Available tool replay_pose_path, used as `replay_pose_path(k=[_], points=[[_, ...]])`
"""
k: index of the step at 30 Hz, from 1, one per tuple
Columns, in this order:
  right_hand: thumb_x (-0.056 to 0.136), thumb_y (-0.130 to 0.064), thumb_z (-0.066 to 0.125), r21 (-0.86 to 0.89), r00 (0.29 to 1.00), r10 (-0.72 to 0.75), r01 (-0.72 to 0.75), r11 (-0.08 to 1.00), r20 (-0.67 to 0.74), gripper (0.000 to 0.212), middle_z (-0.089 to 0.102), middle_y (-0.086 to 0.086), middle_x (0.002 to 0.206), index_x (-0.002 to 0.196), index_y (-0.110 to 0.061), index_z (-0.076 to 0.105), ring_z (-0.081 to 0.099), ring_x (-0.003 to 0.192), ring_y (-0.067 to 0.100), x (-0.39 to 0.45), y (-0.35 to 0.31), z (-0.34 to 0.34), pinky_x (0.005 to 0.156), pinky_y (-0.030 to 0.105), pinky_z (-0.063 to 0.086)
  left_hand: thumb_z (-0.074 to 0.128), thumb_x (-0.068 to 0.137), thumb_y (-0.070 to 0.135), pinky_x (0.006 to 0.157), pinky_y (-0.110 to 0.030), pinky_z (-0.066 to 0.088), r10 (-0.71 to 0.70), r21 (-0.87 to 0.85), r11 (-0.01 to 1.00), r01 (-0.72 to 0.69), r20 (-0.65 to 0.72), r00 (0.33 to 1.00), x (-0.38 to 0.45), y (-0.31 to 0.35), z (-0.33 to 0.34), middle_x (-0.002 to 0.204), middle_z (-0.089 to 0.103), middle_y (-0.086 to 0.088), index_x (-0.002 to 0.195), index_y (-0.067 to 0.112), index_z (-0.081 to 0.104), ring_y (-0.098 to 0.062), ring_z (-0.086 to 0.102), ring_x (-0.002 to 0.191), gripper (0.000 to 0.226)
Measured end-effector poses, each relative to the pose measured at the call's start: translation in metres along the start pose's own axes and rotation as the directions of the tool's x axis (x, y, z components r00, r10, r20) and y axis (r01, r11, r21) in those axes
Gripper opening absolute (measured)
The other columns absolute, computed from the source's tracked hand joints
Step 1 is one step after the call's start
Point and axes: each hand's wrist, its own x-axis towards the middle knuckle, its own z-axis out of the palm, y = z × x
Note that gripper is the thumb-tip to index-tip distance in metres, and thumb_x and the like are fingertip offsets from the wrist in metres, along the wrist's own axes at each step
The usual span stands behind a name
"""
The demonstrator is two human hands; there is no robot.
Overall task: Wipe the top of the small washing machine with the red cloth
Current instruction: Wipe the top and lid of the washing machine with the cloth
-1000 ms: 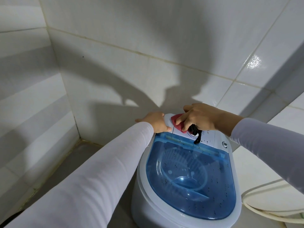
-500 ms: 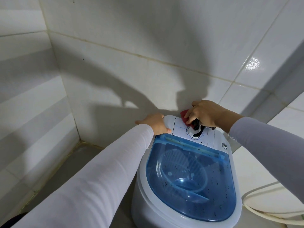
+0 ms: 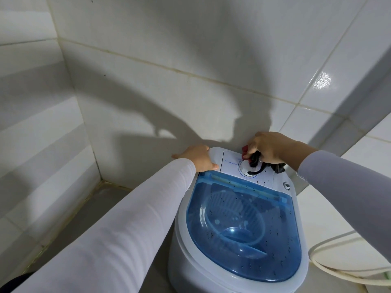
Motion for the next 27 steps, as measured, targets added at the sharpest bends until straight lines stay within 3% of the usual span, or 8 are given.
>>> replay_pose_path(k=[3,10,15,19,21,22,24,27], points=[[0.084,-0.003,0.051,0.015,0.999,0.037,-0.037,0.999,0.031,0.053,0.059,-0.009,0.126,0.122,-0.038,0.059,0.048,0.12,0.021,-0.009,0.003,0.002,0.097,0.036,0.045,0.067,0.077,0.05,0.106,-0.058,0.036,0.0,-0.015,1.0,0.0,0.005,1.0,0.004,-0.003,0.002,0.132,0.058,-0.001,0.131,0.024,0.05,-0.031,0.052,0.122,0.062],[0.083,-0.004,0.053,0.126,0.985,0.146,-0.156,0.98,0.086,0.053,0.06,-0.003,0.108,0.123,-0.039,0.058,0.058,0.103,0.026,-0.021,0.002,0.011,0.089,0.037,0.051,0.066,0.076,0.05,0.107,-0.057,0.035,-0.014,-0.009,1.0,0.014,0.008,1.0,0.006,-0.004,0.002,0.135,0.056,-0.001,0.133,0.025,0.048,-0.03,0.051,0.124,0.066],[0.085,-0.003,0.048,0.139,0.985,0.146,-0.158,0.978,0.089,0.057,0.041,-0.014,0.077,0.128,-0.04,0.053,0.057,0.099,0.025,-0.032,-0.003,0.011,0.078,0.029,0.046,0.065,0.077,0.052,0.11,-0.058,0.032,-0.027,-0.038,0.999,0.028,0.01,1.0,0.009,-0.005,0.005,0.145,0.048,-0.001,0.143,0.023,0.039,-0.03,0.045,0.131,0.077],[0.087,-0.005,0.049,0.177,0.979,0.189,-0.199,0.964,0.073,0.05,0.056,-0.008,0.093,0.126,-0.036,0.057,0.055,0.101,0.023,-0.042,-0.007,0.013,0.075,0.025,0.038,0.064,0.074,0.055,0.109,-0.057,0.033,-0.025,-0.034,0.999,0.026,0.02,0.999,0.008,-0.005,0.005,0.143,0.049,-0.001,0.142,0.024,0.04,-0.03,0.047,0.129,0.079],[0.086,-0.006,0.051,0.22,0.973,0.219,-0.229,0.948,0.071,0.047,0.05,-0.016,0.082,0.123,-0.035,0.059,0.051,0.091,0.02,-0.047,-0.008,0.015,0.074,0.025,0.037,0.061,0.063,0.059,0.107,-0.057,0.035,-0.02,-0.033,0.999,0.021,0.025,0.999,0.007,-0.005,0.005,0.137,0.054,-0.001,0.135,0.025,0.047,-0.03,0.051,0.124,0.081],[0.086,-0.007,0.052,0.233,0.97,0.231,-0.241,0.942,0.072,0.046,0.045,-0.017,0.076,0.121,-0.034,0.061,0.049,0.088,0.019,-0.05,-0.01,0.016,0.073,0.025,0.038,0.059,0.058,0.06,0.106,-0.056,0.036,-0.014,-0.029,0.999,0.014,0.022,1.0,0.006,-0.005,0.004,0.134,0.056,-0.001,0.132,0.025,0.049,-0.03,0.052,0.122,0.082],[0.084,-0.008,0.054,0.274,0.962,0.263,-0.275,0.922,0.079,0.039,0.055,-0.008,0.085,0.114,-0.029,0.066,0.053,0.09,0.022,-0.056,-0.014,0.017,0.072,0.027,0.041,0.058,0.055,0.061,0.106,-0.056,0.037,-0.012,-0.029,1.0,0.012,0.014,1.0,0.006,-0.005,0.005,0.133,0.057,-0.001,0.13,0.026,0.051,-0.029,0.053,0.121,0.082],[0.079,-0.01,0.063,0.328,0.947,0.305,-0.322,0.888,0.102,0.014,0.065,0.007,0.099,0.075,-0.023,0.063,0.058,0.092,0.028,-0.066,-0.023,0.015,0.069,0.029,0.042,0.06,0.059,0.06,0.106,-0.055,0.038,-0.02,-0.032,0.999,0.02,0.006,1.0,0.008,-0.006,0.007,0.132,0.057,-0.001,0.131,0.027,0.05,-0.029,0.053,0.12,0.08]])
